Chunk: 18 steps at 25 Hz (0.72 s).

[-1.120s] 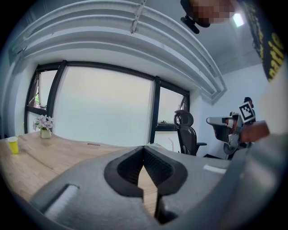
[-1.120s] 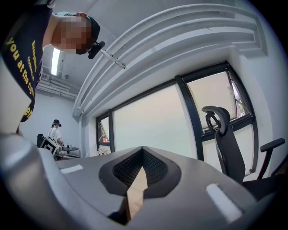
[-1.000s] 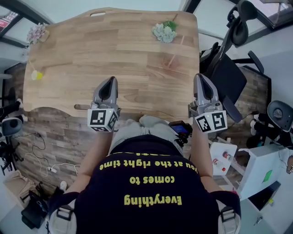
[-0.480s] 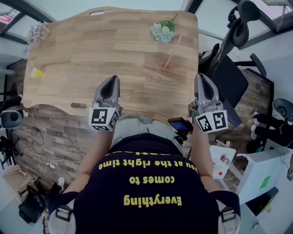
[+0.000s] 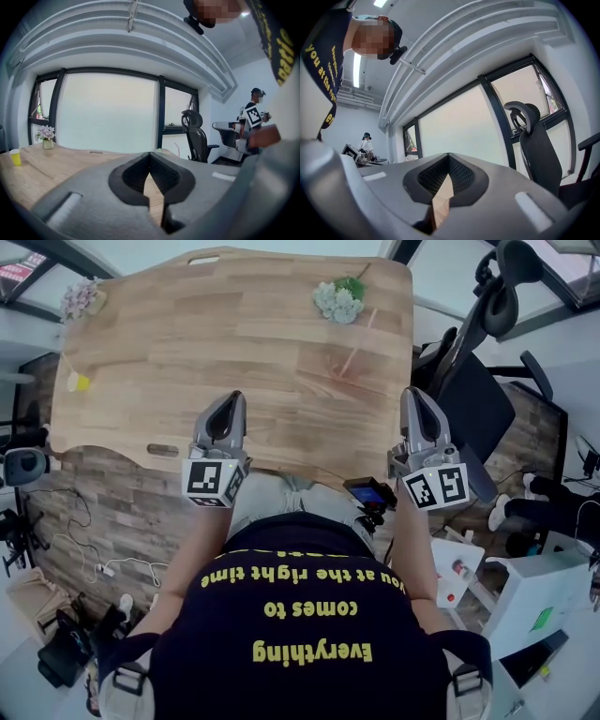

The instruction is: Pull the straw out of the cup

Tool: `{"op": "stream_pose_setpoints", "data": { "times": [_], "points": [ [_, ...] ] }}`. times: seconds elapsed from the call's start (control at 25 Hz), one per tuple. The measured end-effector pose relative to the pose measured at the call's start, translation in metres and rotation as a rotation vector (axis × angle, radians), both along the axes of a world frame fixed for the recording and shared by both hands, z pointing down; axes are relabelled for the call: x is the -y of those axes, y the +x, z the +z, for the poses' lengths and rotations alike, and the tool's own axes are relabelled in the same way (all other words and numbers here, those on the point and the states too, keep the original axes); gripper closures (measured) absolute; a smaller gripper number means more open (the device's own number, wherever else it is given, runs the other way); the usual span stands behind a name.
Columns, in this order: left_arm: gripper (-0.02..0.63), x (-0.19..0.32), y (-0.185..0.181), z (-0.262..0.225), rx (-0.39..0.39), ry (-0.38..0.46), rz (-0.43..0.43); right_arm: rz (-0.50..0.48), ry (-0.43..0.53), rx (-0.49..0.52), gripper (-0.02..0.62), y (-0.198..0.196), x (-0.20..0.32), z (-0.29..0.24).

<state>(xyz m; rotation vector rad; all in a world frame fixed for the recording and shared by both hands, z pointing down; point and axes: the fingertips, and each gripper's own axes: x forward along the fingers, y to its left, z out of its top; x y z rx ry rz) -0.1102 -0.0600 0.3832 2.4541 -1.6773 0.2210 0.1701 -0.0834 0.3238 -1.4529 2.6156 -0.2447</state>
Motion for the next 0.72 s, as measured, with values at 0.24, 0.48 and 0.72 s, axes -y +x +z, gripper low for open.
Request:
{"op": "stream_pose_setpoints", "data": {
  "times": [0.24, 0.48, 0.72],
  "points": [
    [0.606, 0.009, 0.002, 0.004, -0.013, -0.015, 0.015, 0.017, -0.007, 0.001, 0.589, 0.002, 0.004, 0.001],
    [0.606, 0.023, 0.008, 0.002, -0.022, -0.016, 0.047, 0.021, -0.026, -0.001, 0.589, 0.001, 0.009, 0.003],
    [0.606, 0.034, 0.016, 0.005, -0.025, -0.023, 0.071, 0.027, -0.035, -0.001, 0.589, 0.002, 0.017, 0.006]
  ]
}}
